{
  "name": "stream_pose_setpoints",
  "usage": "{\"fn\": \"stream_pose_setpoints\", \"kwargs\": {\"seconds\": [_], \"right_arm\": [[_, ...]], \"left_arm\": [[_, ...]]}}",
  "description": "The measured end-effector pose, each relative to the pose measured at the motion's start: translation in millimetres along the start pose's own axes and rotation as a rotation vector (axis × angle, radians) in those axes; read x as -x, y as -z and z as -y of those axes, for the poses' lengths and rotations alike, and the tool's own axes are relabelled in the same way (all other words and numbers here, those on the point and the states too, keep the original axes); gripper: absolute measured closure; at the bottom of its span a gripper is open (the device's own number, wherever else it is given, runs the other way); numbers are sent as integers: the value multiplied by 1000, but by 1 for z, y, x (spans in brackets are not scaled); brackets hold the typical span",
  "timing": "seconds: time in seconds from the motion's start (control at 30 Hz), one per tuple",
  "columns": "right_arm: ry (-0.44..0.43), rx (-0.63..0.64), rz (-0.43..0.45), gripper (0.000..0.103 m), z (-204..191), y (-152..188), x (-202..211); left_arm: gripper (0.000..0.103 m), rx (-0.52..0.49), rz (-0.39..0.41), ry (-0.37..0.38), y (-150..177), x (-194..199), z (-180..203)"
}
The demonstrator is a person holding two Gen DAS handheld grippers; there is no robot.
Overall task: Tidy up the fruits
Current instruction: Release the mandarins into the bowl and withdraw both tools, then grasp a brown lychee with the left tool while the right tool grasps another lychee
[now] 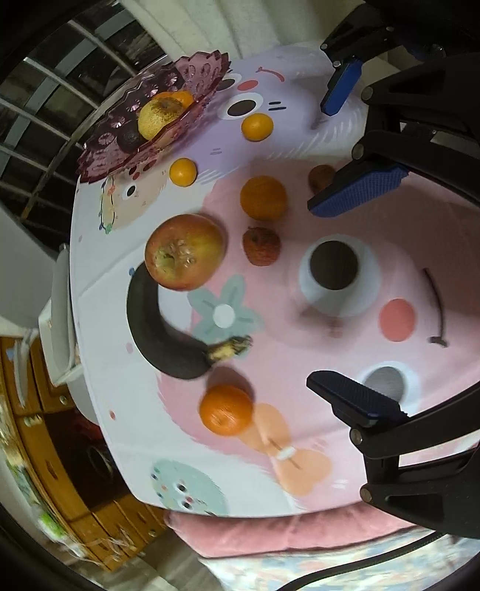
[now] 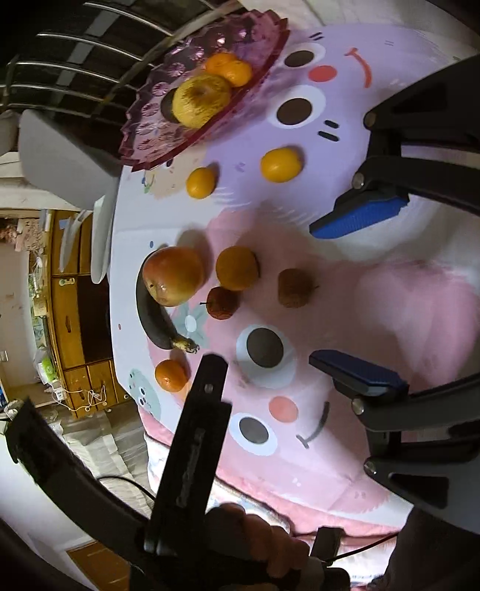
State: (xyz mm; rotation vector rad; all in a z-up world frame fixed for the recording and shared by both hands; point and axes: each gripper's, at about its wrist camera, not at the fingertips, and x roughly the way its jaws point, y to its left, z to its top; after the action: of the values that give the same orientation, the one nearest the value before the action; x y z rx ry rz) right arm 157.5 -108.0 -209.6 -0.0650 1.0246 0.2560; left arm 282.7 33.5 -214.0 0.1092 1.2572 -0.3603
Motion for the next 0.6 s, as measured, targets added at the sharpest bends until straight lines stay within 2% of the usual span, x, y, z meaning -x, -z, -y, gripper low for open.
{"fn": "stream_pose_setpoints", "kwargs": {"seconds": [0.27, 0.4, 0.6], "right_arm": [[24, 5, -2, 40, -2, 4, -24], [26, 7, 19, 42, -4, 3, -31], [30, -3, 28, 52, -4, -2, -40]], "left_arm": [[19, -59, 90, 34, -6, -31, 4], [25, -47, 104, 70, -8, -44, 2], [33, -33, 103, 119, -12, -57, 5]]}}
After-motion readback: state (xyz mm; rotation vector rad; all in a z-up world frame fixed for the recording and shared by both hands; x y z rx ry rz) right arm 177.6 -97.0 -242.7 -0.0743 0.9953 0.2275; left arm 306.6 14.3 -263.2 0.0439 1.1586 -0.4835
